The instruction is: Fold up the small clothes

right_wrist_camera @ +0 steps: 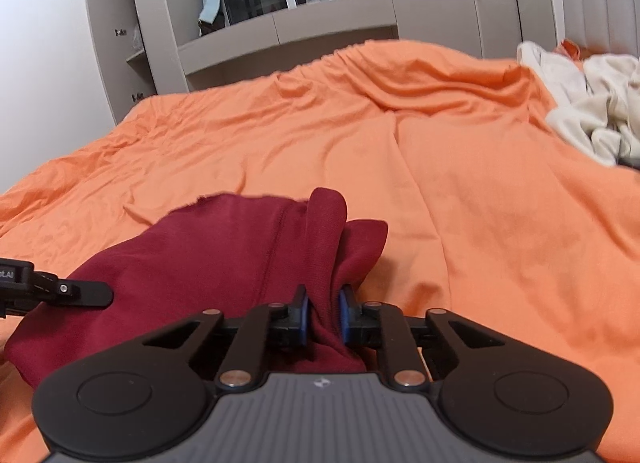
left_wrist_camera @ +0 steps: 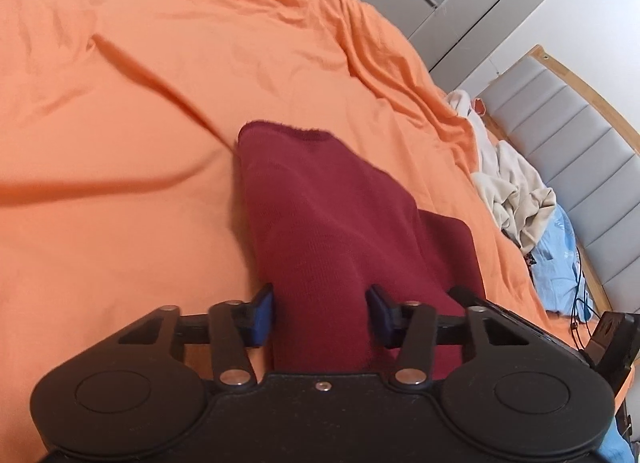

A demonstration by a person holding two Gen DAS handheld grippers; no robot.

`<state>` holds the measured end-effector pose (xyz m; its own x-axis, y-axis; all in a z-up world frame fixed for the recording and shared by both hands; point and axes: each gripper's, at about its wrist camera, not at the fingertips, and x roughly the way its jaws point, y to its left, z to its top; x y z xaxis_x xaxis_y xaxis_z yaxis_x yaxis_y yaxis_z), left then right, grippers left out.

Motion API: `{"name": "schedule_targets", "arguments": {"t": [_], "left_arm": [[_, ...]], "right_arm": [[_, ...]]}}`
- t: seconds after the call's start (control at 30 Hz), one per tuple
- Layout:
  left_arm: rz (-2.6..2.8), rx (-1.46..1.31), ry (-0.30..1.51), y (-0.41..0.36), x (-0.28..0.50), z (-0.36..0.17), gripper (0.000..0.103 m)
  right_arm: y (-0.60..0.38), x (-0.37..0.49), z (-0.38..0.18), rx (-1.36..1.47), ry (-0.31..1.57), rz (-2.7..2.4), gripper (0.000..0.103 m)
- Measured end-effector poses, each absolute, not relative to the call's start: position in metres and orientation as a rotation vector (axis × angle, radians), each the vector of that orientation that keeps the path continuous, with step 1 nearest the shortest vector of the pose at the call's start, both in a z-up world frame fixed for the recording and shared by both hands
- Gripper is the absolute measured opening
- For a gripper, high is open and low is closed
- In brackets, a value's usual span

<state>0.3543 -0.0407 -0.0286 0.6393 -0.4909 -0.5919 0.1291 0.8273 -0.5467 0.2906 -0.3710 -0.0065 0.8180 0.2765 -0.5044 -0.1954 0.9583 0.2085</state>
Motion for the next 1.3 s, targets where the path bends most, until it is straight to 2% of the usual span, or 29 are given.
{"name": "schedule_targets", "arguments": {"t": [0.17,0.47,0.73,1.0,1.2,1.27,1.3], "left_arm": [[-0.386,-0.413,0.744,-0.046,0.351,-0.011,0.036],[-0.346,-0.219,0.574,-0.042,0.332,0.046,0.033],[-0.168,-0.086,0.481,-0.001,0.313,0.074,0.033],[-0.098,-0.127,0.641,0.037,0.325,0.034,0.034],[-0.075,-0.127,0.666,0.048,0.321,0.017,0.041],[-0.067,-0.116,0.669,0.048,0.32,0.015,0.043],[-0.061,-0.114,0.669,0.048,0.319,0.013,0.045]], "right_arm": [[-0.359,0.284,0.015,0.14,0.471,0.272,0.015],[-0.3,0.297,0.044,0.127,0.336,0.384,0.014],[-0.245,0.332,0.031,0.124,0.415,0.469,0.014],[-0.237,0.347,-0.005,0.128,0.559,0.413,0.016],[-0.238,0.349,-0.012,0.135,0.591,0.379,0.028],[-0.239,0.348,-0.013,0.132,0.596,0.364,0.041],[-0.24,0.348,-0.013,0.132,0.599,0.356,0.043]]}}
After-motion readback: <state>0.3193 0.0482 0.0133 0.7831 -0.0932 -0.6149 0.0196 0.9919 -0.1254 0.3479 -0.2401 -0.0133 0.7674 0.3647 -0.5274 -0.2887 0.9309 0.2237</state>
